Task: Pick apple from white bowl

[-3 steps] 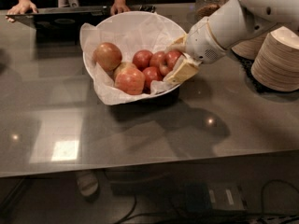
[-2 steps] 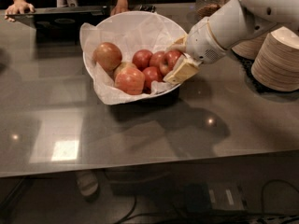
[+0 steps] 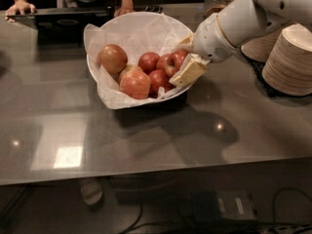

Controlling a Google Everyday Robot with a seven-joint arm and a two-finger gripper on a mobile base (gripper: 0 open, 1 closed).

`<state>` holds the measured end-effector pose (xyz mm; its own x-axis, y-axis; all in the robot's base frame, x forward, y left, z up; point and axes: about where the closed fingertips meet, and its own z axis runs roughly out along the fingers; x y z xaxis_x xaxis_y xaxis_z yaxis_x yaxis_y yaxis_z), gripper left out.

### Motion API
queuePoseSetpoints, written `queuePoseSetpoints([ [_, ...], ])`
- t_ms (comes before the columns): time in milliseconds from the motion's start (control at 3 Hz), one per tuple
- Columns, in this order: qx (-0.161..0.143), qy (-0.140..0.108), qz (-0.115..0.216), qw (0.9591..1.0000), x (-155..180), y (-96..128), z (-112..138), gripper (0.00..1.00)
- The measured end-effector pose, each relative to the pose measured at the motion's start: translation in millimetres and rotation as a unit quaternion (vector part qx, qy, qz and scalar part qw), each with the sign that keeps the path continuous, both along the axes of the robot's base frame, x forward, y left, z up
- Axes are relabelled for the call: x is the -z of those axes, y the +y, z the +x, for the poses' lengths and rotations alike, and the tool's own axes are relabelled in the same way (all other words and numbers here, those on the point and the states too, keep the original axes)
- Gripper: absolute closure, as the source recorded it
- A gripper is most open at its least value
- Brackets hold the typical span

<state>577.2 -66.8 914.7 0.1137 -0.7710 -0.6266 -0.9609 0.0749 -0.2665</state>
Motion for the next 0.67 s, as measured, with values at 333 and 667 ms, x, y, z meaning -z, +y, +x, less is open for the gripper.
queuePoseSetpoints([
  [333,-0.025,-0.015,0.021,0.9994,-24,10,0,1.00],
  [667,-0.051,-0.022,0.048,0.9973,-41,18,-1,1.00],
])
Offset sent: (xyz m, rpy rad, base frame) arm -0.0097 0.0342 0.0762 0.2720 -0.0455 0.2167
